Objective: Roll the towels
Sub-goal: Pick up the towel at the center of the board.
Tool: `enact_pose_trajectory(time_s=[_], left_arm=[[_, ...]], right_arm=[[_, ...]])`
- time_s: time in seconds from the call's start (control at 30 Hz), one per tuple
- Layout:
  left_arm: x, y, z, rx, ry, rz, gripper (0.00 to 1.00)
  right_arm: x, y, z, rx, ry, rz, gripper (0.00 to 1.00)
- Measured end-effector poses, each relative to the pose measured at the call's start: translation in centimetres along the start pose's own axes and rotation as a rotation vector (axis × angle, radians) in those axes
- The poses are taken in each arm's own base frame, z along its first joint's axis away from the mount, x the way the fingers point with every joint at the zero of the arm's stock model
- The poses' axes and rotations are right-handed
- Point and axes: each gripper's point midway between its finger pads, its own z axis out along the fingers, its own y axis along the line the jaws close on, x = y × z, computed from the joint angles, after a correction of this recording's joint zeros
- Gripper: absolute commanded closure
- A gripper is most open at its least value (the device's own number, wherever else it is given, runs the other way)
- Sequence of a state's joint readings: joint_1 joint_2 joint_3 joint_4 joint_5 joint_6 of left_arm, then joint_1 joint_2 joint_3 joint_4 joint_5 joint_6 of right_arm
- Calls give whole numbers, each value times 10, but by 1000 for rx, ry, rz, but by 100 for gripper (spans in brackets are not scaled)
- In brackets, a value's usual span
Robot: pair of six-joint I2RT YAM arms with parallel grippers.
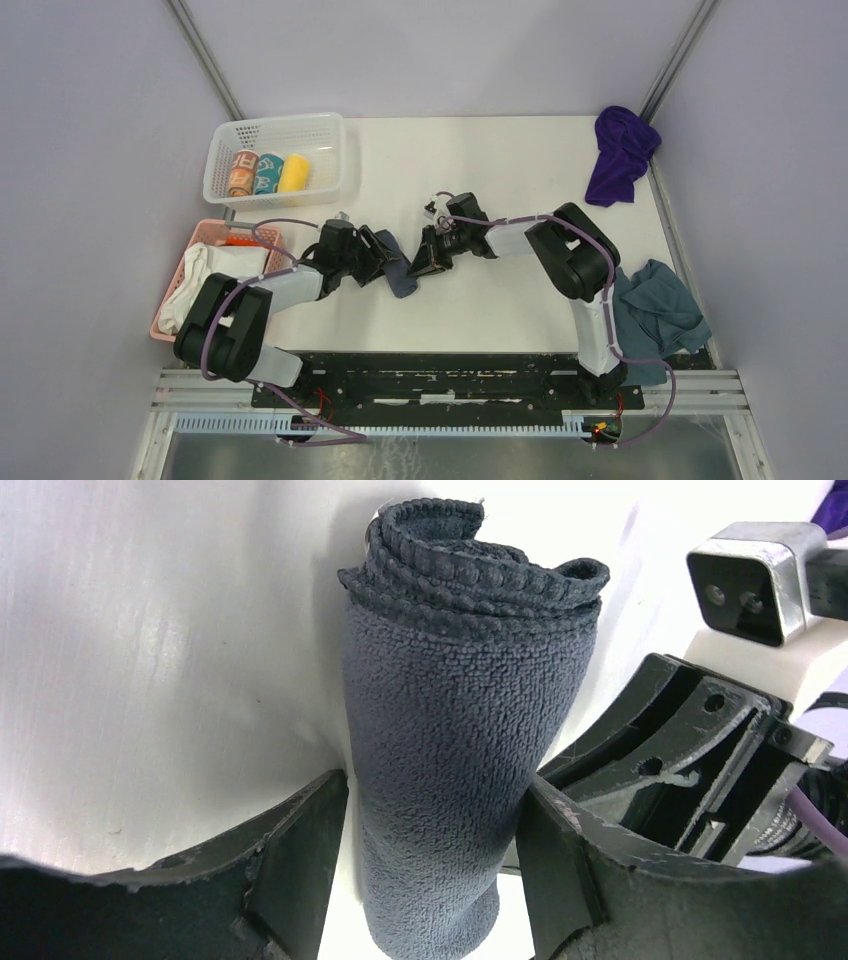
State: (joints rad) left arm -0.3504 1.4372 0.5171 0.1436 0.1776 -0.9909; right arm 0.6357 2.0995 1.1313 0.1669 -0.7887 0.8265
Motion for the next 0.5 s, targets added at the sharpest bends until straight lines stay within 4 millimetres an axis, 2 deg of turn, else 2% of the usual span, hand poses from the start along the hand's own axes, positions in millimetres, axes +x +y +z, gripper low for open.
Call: enact_pose_trajectory(time_s=[0.33,0.5], left_arm=[[4,-11,8,105,16,20,31],[6,-15,12,138,16,31,35]], right_arm=[[1,-3,1,-50,51,86,82],[1,-5,1,-77,66,127,82]])
